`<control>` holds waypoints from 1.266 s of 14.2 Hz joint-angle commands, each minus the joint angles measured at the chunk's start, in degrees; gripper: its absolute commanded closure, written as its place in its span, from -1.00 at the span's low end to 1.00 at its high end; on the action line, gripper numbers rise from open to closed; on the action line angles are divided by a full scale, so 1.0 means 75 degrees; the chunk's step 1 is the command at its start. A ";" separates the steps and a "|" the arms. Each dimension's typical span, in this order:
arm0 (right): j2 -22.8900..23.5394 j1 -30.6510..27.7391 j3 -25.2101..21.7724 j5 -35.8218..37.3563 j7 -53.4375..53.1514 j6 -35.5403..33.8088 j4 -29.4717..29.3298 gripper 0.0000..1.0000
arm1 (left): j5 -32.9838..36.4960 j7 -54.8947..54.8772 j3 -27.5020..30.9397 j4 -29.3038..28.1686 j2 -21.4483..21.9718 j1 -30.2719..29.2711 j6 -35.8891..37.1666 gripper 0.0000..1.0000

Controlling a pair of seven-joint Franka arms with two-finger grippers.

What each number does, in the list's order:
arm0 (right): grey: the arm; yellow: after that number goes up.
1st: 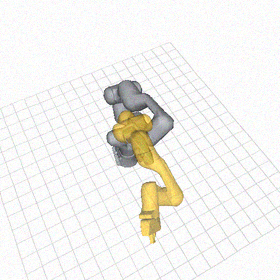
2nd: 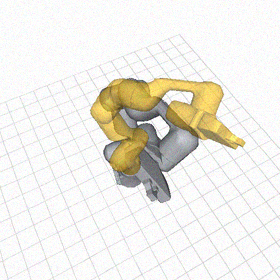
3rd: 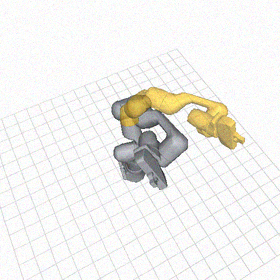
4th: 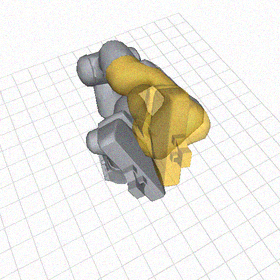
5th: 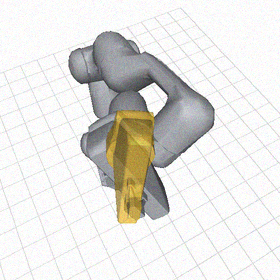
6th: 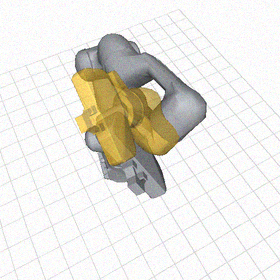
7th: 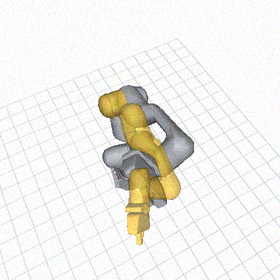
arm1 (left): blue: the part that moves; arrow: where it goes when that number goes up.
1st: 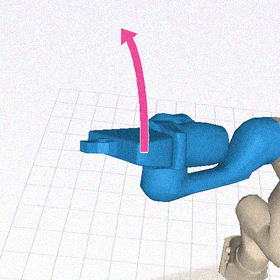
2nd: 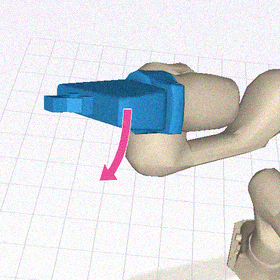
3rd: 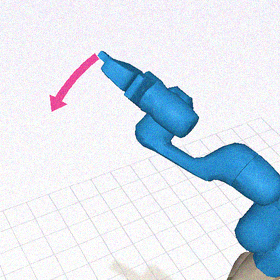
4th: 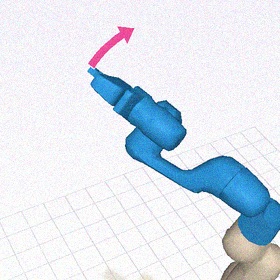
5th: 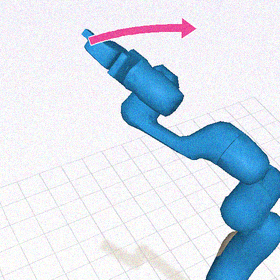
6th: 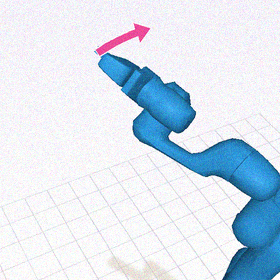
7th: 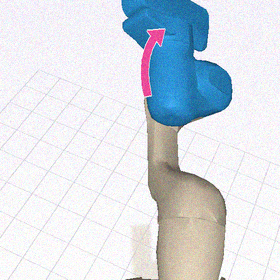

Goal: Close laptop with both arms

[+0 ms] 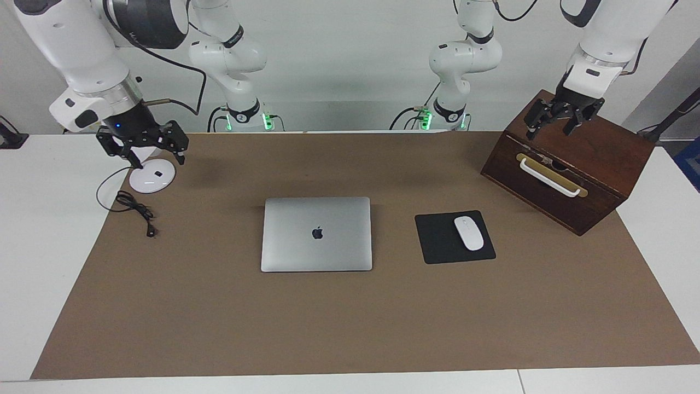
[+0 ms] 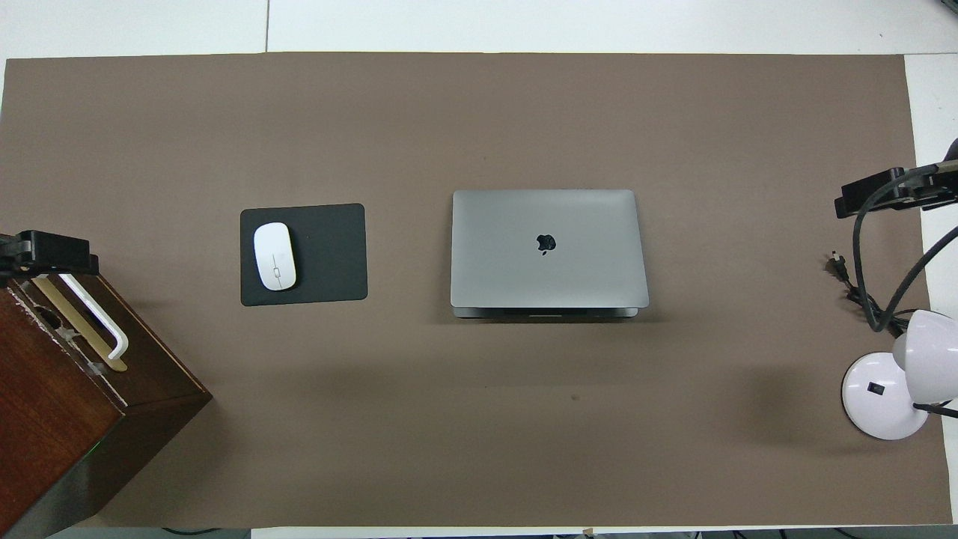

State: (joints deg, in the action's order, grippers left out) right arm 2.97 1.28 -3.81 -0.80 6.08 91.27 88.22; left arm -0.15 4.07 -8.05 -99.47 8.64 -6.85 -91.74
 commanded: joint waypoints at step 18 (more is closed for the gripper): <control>0.0037 -0.0054 0.0051 -0.0105 -0.0108 0.0100 -0.0055 -1.00 | 0.0009 -0.0155 0.0406 -0.0085 -0.0003 0.0280 -0.0073 -1.00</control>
